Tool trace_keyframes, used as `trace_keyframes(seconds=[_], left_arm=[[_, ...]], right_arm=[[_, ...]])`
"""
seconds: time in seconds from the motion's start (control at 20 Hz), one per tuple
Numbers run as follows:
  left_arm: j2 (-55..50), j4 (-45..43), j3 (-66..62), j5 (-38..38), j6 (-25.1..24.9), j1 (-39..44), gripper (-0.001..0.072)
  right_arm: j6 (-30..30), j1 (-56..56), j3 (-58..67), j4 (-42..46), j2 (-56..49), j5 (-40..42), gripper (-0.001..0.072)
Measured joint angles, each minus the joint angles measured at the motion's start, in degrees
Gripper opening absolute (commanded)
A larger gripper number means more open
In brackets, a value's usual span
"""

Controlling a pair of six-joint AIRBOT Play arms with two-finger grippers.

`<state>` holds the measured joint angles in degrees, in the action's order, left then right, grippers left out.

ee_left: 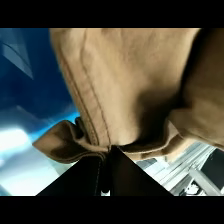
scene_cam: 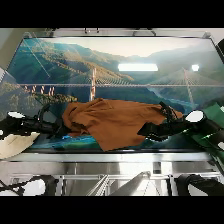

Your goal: Fold the shirts.

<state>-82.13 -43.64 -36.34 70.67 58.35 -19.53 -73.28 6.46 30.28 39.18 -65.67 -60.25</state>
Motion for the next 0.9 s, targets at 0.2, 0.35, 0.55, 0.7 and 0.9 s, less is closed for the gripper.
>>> trace_keyframes(seconds=[0.2,0.35,0.55,0.7,0.9], left_arm=[[-0.39,1.49,0.0,0.26,-1.33,0.07,0.003],[1.07,1.9,0.0,-0.42,-1.66,0.07,0.003],[2.56,2.01,0.0,-0.92,-1.88,0.07,0.0031],[2.93,2.14,0.0,-1.14,-1.9,0.07,0.0031],[3.1,2.19,0.0,-1.36,-2.43,0.07,0.0031]], right_arm=[[-1.11,0.02,-0.35,1.92,-0.66,-2.25,0.0648],[-1.73,0.09,-1.77,2.54,-1.01,-3.23,0.0647],[-1.73,0.98,-3.87,0.33,-1.86,0.26,0.0647],[-0.94,4.0,-4.39,-4.87,-4.37,4.59,0.0626],[6.32,9.05,-4.74,-15.82,-9.07,12.85,0.0016]])
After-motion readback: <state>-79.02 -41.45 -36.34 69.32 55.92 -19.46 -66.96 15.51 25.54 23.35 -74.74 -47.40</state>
